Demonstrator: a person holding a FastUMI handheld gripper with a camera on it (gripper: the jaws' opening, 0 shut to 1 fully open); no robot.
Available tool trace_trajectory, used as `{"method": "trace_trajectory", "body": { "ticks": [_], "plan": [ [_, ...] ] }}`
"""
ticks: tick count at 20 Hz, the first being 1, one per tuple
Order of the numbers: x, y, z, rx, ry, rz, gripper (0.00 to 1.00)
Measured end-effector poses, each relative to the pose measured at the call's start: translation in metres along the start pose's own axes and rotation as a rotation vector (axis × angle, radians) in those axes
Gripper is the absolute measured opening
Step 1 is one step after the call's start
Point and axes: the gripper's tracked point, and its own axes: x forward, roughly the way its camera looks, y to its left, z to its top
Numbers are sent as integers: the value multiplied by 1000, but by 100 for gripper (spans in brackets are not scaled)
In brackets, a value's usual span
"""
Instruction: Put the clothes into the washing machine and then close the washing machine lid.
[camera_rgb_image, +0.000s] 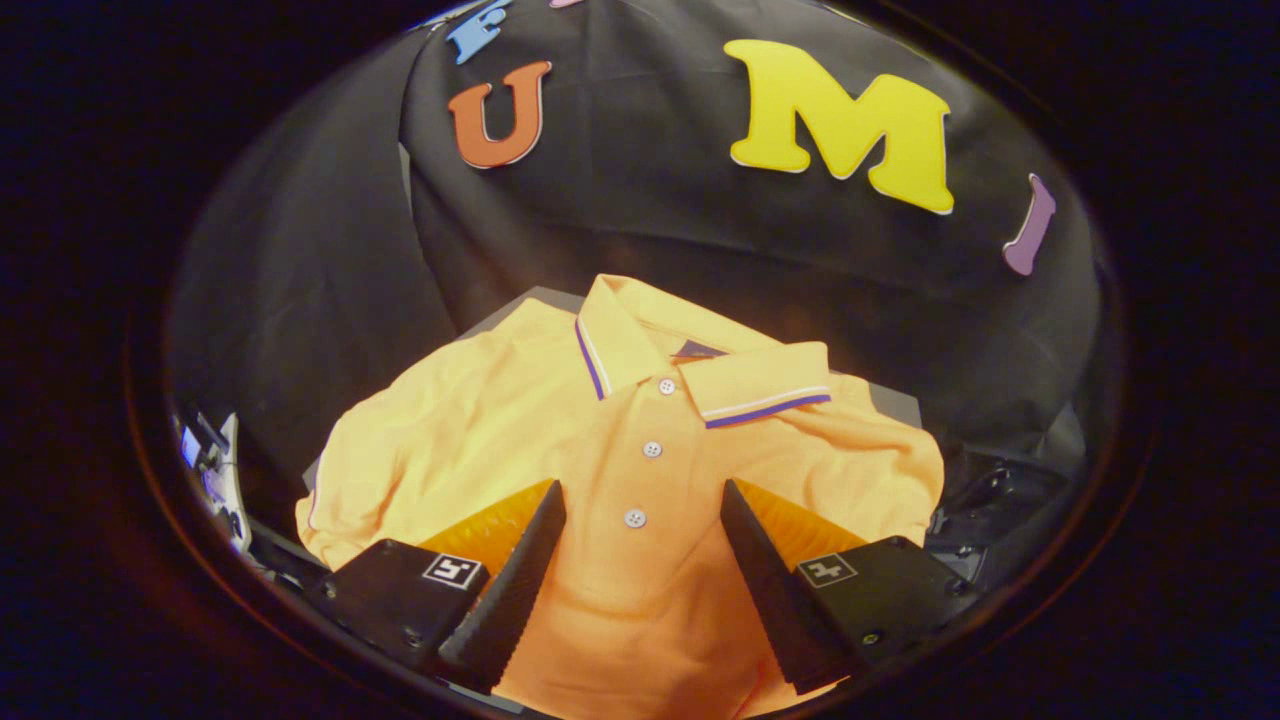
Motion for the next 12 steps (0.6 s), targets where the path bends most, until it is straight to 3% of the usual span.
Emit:
{"method": "trace_trajectory", "body": {
  "ticks": [3,6,9,12],
  "plan": [
    [0,4,-2,19,39,8,96],
    [-3,9,2,-15,70,61,78],
    [-4,6,0,6,38,67,11],
    [-5,7,1,23,54,67,7]
  ]
}}
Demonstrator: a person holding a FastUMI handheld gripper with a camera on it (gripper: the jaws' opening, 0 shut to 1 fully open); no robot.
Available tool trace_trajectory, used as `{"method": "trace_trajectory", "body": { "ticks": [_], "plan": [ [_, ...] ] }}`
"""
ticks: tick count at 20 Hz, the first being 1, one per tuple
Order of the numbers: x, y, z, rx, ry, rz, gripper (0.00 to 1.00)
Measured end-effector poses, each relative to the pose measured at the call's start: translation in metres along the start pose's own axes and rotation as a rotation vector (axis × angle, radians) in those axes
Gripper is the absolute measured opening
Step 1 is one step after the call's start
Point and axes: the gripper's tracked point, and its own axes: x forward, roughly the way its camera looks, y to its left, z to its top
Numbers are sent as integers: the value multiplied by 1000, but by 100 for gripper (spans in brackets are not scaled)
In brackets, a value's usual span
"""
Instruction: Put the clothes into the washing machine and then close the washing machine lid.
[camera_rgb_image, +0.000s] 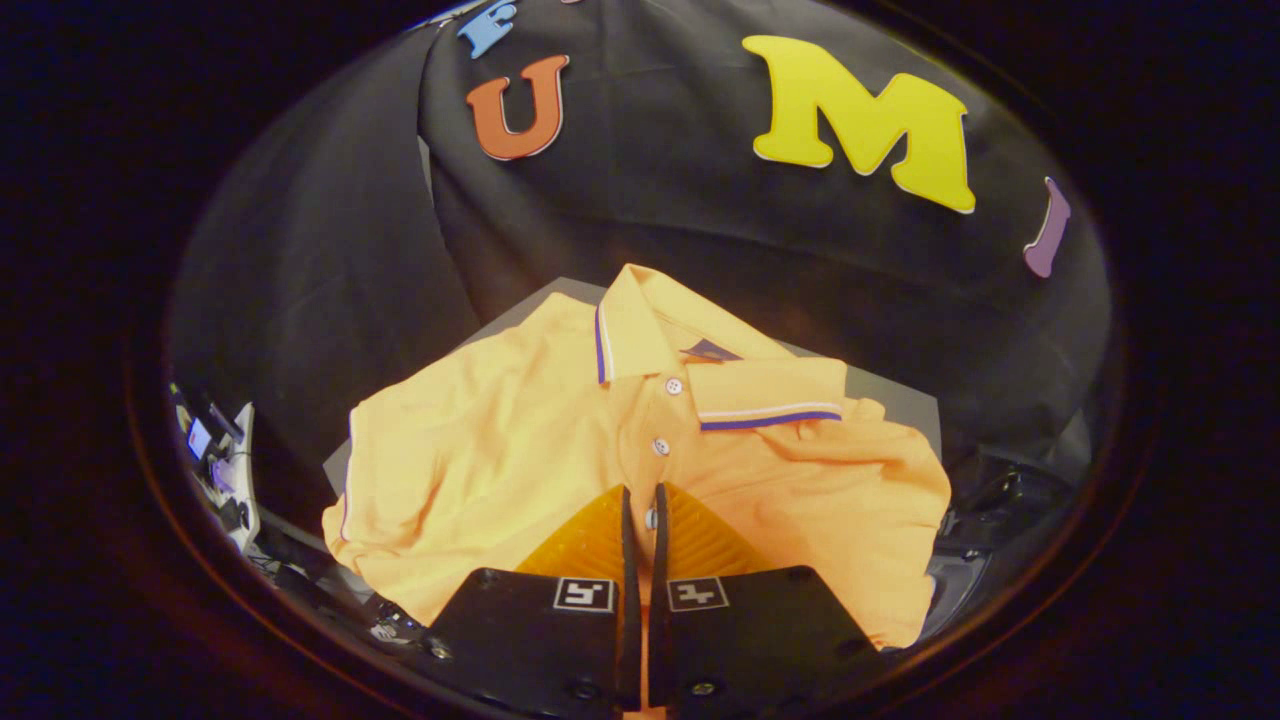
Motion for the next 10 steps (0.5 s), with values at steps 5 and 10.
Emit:
{"method": "trace_trajectory", "body": {
  "ticks": [5,10],
  "plan": [
    [-23,3,23,42,-55,44,6],
    [-69,-6,67,91,-184,79,5]
  ]
}}
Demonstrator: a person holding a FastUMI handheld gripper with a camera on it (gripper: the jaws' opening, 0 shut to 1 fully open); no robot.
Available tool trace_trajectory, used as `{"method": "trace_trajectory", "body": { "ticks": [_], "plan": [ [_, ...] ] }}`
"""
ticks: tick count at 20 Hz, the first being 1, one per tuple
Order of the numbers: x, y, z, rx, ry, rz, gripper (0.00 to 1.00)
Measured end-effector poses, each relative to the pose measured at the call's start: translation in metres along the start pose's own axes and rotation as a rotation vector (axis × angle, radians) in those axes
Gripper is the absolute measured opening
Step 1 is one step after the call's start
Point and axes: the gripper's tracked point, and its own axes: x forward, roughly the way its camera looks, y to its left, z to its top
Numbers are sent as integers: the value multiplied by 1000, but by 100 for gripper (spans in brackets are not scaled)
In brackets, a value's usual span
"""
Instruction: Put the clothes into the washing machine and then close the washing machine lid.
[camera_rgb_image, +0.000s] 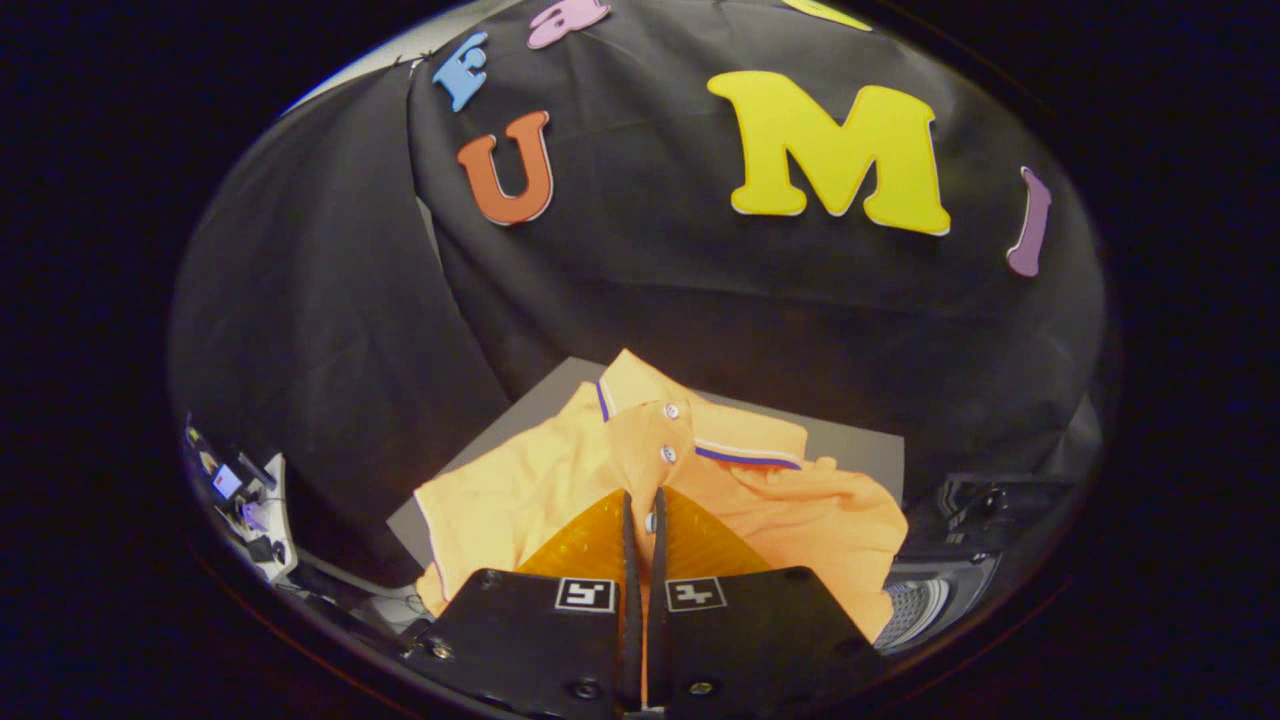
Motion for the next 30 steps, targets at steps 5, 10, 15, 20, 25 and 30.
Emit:
{"method": "trace_trajectory", "body": {
  "ticks": [5,10,15,20,25,30],
  "plan": [
    [-51,5,53,-1,-133,42,5],
    [-83,4,76,-1,-195,49,5],
    [-114,-35,66,20,-215,-3,5],
    [-156,-115,39,91,-229,-111,5],
    [-190,-195,10,149,-231,-238,5],
    [-211,-239,-18,195,-221,-310,5]
  ]
}}
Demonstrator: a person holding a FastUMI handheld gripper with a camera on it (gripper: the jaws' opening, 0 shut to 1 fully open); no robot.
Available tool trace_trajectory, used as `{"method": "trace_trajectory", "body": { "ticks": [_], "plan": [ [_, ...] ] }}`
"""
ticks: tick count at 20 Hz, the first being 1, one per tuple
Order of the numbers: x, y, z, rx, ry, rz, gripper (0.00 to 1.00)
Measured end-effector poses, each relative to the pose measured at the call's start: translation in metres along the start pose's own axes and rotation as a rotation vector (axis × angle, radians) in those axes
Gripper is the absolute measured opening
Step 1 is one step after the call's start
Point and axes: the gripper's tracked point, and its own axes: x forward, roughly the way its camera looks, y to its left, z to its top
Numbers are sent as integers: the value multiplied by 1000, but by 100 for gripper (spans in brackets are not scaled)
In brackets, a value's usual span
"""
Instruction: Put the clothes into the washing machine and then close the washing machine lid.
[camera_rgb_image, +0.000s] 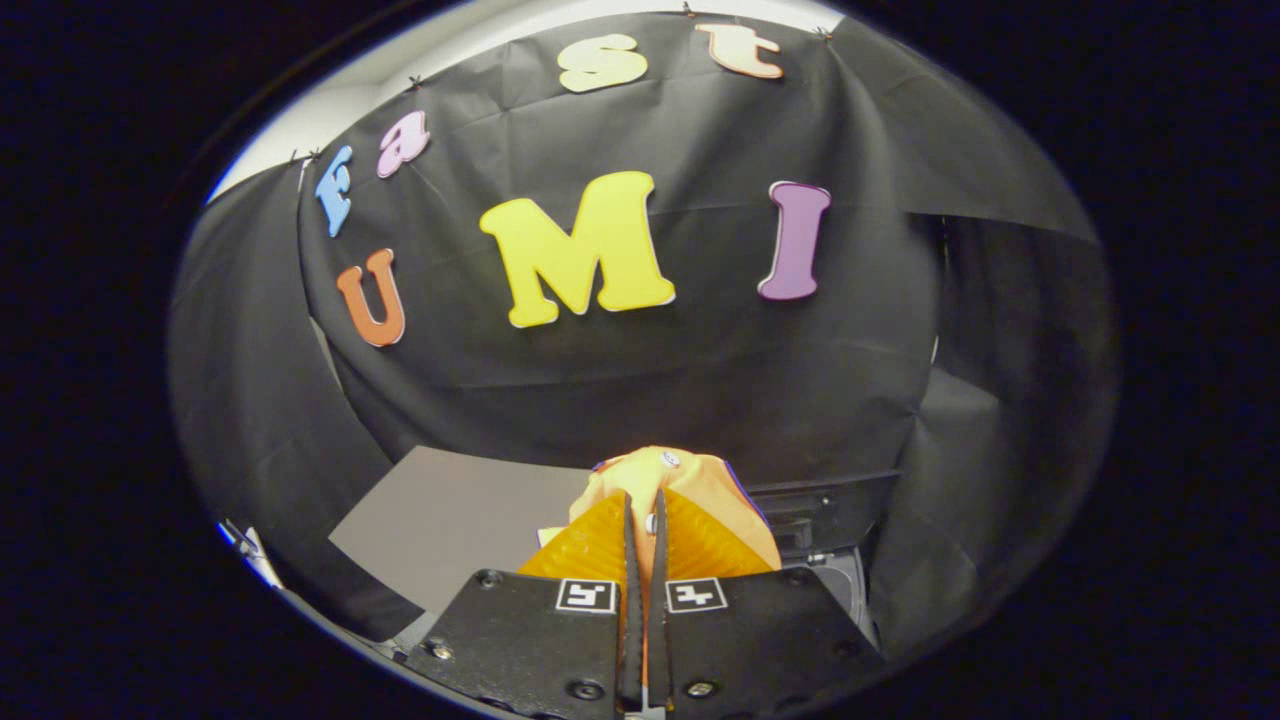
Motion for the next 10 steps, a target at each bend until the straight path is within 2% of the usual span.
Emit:
{"method": "trace_trajectory", "body": {
  "ticks": [10],
  "plan": [
    [36,-54,-89,50,136,-74,5]
  ]
}}
